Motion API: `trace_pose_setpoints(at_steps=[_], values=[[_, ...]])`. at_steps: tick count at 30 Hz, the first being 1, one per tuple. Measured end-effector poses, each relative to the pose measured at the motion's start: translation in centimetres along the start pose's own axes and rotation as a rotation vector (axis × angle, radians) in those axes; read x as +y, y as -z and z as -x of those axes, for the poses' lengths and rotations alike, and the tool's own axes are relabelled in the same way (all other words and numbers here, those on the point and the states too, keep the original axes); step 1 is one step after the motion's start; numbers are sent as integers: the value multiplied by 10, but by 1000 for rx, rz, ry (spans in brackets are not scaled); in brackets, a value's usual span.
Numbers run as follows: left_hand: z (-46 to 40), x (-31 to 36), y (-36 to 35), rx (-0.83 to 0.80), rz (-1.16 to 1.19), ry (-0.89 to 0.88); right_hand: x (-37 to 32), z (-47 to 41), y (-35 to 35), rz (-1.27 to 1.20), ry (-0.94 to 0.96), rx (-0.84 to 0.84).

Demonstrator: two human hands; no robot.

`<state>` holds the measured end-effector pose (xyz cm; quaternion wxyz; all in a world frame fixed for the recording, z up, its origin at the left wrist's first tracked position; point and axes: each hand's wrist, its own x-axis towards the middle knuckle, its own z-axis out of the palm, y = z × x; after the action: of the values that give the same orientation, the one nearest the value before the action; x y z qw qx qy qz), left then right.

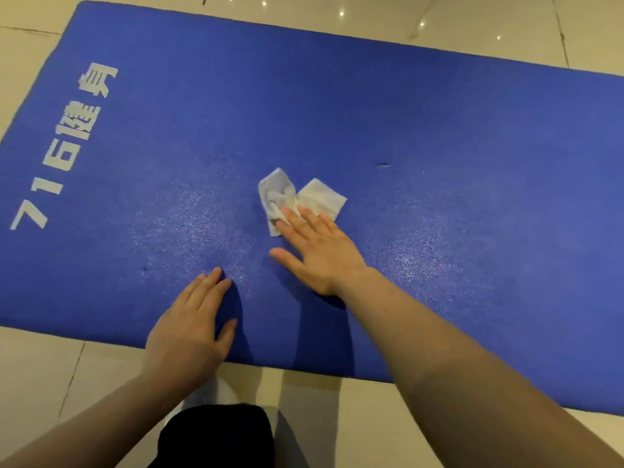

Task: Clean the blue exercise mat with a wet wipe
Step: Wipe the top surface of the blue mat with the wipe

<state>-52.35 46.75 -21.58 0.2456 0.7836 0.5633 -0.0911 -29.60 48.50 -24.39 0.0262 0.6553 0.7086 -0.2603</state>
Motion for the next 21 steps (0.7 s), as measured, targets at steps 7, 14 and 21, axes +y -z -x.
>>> trace_pose_setpoints(at_steps=[7, 14, 21], values=[[-3, 3, 7, -55, -61, -12, 55, 44, -6, -89, -451, 99], [-12, -8, 14, 77, 67, 37, -27, 24, -24, -28, 110, -32], [-33, -24, 19, 133, 213, 169, -21, -37, 9, 59, 133, -63]])
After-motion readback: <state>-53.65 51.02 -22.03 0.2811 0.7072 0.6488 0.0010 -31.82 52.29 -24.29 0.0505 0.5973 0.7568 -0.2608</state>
